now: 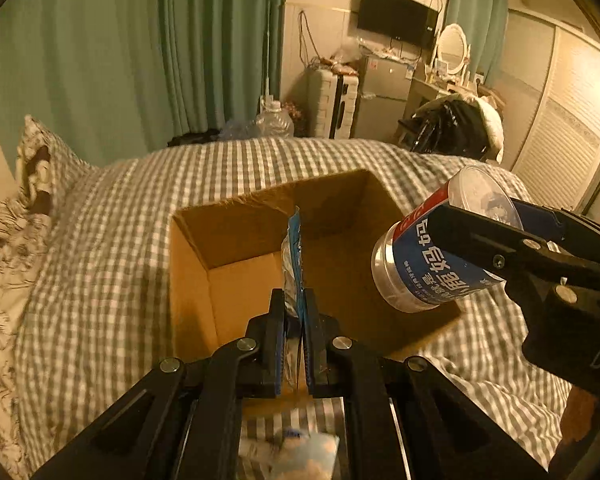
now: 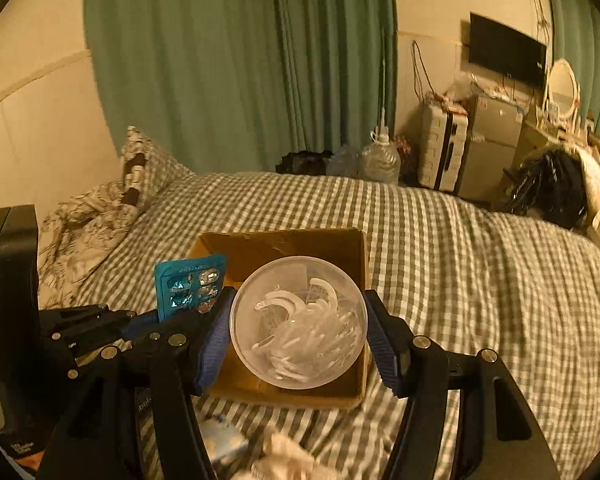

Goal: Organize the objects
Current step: 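Carry blister pack and cup into the box and open both tools, then grasp the white glove with left tool while right tool reaches the plush toy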

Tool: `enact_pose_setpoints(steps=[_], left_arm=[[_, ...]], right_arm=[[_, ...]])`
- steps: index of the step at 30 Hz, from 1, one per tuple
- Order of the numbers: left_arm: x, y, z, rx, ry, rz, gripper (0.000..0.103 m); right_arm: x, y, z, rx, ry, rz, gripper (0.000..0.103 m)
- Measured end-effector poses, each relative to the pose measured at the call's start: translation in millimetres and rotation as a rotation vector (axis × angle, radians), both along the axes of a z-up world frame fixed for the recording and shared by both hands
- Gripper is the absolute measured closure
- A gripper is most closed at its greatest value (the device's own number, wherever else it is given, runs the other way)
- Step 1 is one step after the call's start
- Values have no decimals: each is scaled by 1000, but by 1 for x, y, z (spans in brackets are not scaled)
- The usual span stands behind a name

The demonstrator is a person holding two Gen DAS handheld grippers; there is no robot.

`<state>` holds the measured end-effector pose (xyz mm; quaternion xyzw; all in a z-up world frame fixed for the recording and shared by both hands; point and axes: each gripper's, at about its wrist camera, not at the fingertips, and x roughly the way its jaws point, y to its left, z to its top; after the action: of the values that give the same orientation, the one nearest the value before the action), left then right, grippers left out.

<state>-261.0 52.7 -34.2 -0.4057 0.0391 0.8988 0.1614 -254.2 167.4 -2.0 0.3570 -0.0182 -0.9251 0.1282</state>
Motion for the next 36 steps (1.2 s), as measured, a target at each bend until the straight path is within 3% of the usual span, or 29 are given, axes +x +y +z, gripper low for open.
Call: enact_pose_setpoints(steps=[4,5,7,8,9,13,18,24,29,36], left_arm=[[-16,-1,-22,-10,-33,14,93],[-17,-2,-24,-7,-44,14,88],[-14,-2,-24,4,-54,14,65],[-13,-2,-23,3,-51,21,40],[-10,-3,-20,0,-38,35,27],[11,-10,3,10,4,60,26],[46,-24,35,19,72,112,9],[88,-37,61,32,128,157,0],[125,-40,46,27,120,180,0],[156,-37,-21,-39,47,192,0]], right_arm=[[-11,8,-16,-45,-26,-21,40],[-11,11,-17,-54,-22,-26,37],[-5,15,-13,-64,-1,-35,26],[1,17,-8,-65,10,-39,26],[4,19,-3,-64,20,-42,25],[30,26,27,-32,80,-54,21],[77,30,58,24,137,-52,16],[130,38,68,63,146,-61,10],[160,37,37,108,96,-75,8],[177,32,-47,174,-37,-107,8]])
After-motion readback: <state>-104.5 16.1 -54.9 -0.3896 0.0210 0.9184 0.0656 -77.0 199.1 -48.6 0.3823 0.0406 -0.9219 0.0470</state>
